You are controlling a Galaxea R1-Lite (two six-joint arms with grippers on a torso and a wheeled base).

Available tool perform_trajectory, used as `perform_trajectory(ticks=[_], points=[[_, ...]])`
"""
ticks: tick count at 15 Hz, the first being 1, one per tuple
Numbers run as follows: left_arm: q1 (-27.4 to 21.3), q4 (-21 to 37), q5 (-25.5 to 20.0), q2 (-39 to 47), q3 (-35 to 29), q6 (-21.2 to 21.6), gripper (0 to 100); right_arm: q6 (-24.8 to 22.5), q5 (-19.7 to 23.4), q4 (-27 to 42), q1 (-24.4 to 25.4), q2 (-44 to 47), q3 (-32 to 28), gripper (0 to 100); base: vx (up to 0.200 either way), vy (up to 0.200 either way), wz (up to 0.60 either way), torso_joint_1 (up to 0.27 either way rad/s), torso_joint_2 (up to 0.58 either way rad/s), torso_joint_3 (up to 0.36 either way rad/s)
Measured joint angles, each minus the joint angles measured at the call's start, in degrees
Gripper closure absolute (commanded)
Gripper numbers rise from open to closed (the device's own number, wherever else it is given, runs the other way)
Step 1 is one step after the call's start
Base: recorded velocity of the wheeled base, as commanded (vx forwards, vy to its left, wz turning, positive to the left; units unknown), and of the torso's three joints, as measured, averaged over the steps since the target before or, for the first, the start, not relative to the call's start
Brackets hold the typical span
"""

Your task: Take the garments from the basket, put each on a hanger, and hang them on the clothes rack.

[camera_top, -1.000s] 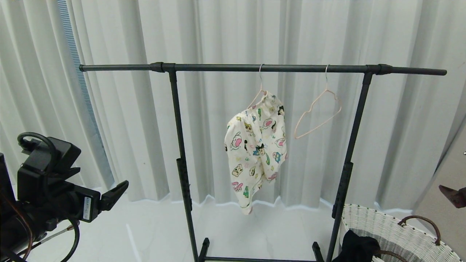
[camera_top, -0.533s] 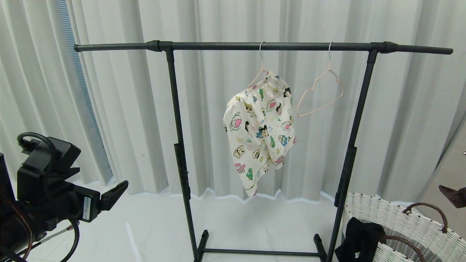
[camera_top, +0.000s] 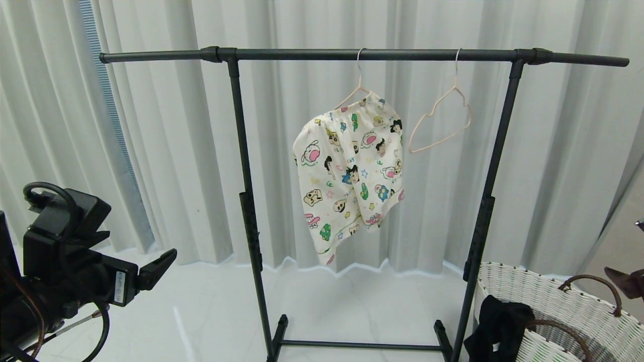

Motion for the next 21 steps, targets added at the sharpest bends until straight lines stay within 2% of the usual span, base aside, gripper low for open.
perform_trajectory(ticks=[1,7,16,21], points=[[-0.06,-0.02,-0.21,-0.13,0.0,0.02,0,0.0,-0.33,0.02,0.0,0.17,0.22,0,0.0,0.0,0.0,0.0,0.0,0.0],[-1.46,0.02,-0.45,-0.59,-0.11,0.27,0,0.0,-1.39,0.06,0.0,0.83,1.34,0,0.2,0.0,0.0,0.0,0.01,0.003],[-1.8,-0.11,0.0,-0.52,-0.15,0.73,0,0.0,-1.39,0.0,0.06,1.71,1.38,0,0.0,0.0,0.0,0.0,0.0,0.0],[-1.91,-0.77,-0.05,-0.48,-0.48,0.73,0,0.0,-1.37,-0.27,0.11,1.71,2.39,0,0.0,-0.16,0.0,0.001,0.0,0.002]])
